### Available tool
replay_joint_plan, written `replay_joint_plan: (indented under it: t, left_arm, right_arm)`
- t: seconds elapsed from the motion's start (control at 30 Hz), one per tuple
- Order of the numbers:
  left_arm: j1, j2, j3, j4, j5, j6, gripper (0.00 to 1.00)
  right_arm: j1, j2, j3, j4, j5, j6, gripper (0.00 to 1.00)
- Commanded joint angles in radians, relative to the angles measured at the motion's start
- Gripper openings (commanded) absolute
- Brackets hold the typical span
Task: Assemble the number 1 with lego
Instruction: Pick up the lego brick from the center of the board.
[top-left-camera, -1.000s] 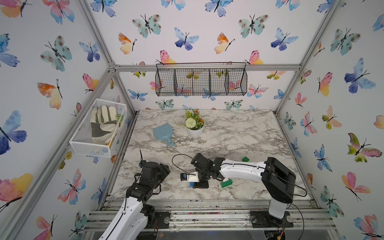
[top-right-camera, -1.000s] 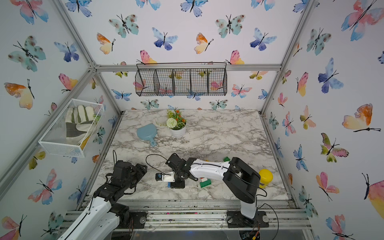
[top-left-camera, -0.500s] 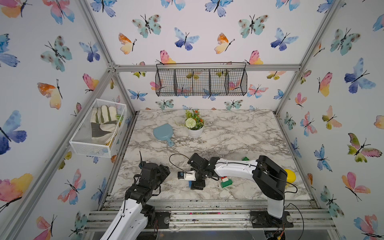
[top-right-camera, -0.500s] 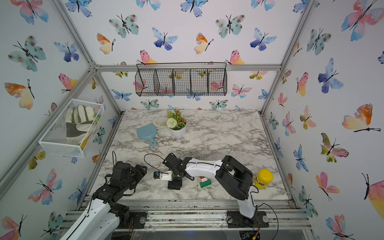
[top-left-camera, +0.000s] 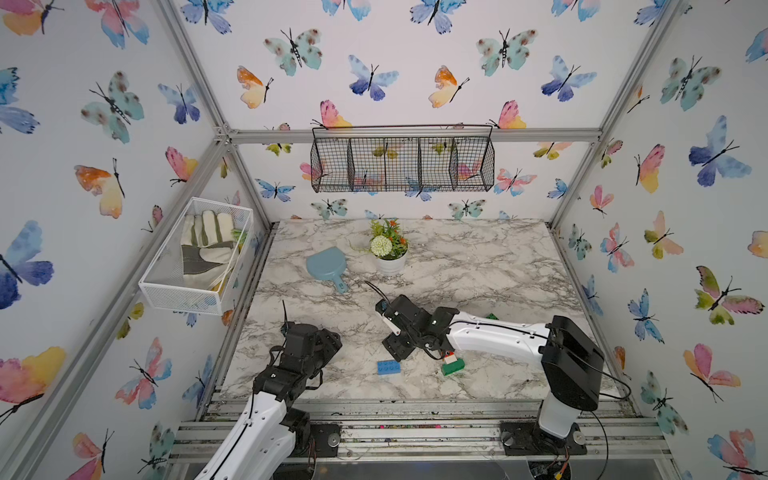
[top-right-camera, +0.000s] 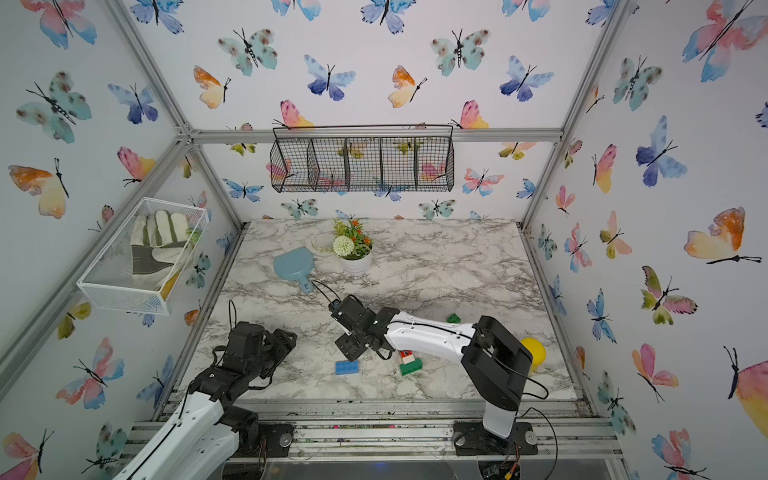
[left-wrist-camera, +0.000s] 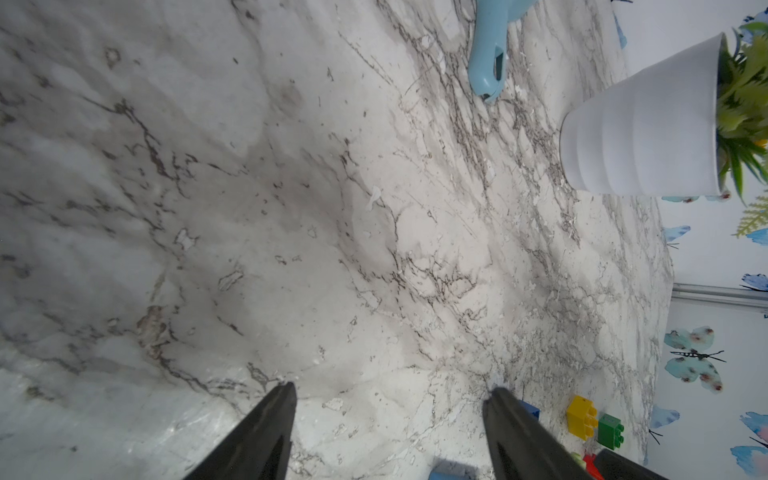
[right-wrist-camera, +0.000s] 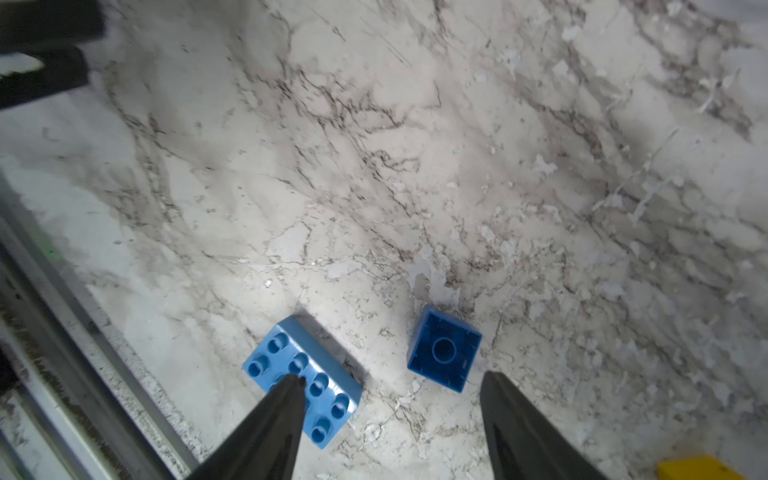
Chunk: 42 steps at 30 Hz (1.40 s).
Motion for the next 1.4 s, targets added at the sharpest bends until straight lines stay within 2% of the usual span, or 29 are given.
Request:
replay_joint_plan:
  t: [0.0,0.23,0.63,0.93,1.03,1.17,1.23,1.3,1.37]
  left_arm:
    - [0.005,-0.001,0.004,0.024,0.028,0.019,0.76]
    - [0.007,-0.032,0.000,0.020,0.043,0.013,0.76]
    - [0.007,-0.062,-0.007,0.042,0.060,-0.024,0.75]
    - [0.007,-0.101,-0.004,0.085,0.063,0.012,0.75]
    - [0.007,-0.117,0.022,0.127,0.050,0.108,0.75]
    - [0.007,-0.117,0.050,0.288,0.106,0.384,0.76]
    - [0.007,-0.103,0.094,0.334,0.133,0.519,0.80]
    - [0.006,-0.089,0.155,0.353,0.173,0.648,0.81]
    - [0.007,-0.090,0.188,0.420,0.294,0.775,0.80]
  right_arm:
    - [-0.013,0.044,0.053,-0.129,0.044,0.113,0.75]
    - [-0.056,0.155,0.152,-0.185,0.028,0.081,0.74]
    - [-0.085,0.242,0.181,-0.183,-0.044,0.100,0.50]
    - [-0.106,0.178,0.148,-0.153,-0.083,0.107,0.24]
    - [-0.122,0.051,0.101,-0.092,-0.128,0.113,0.22]
    - [-0.154,-0.141,0.013,0.048,-0.323,0.082,0.22]
    - [-0.166,-0.212,-0.008,0.081,-0.421,0.068,0.23]
    - [-0.181,-0.267,-0.013,0.082,-0.490,0.063,0.23]
    - [-0.200,-0.320,-0.021,0.088,-0.559,0.071,0.23]
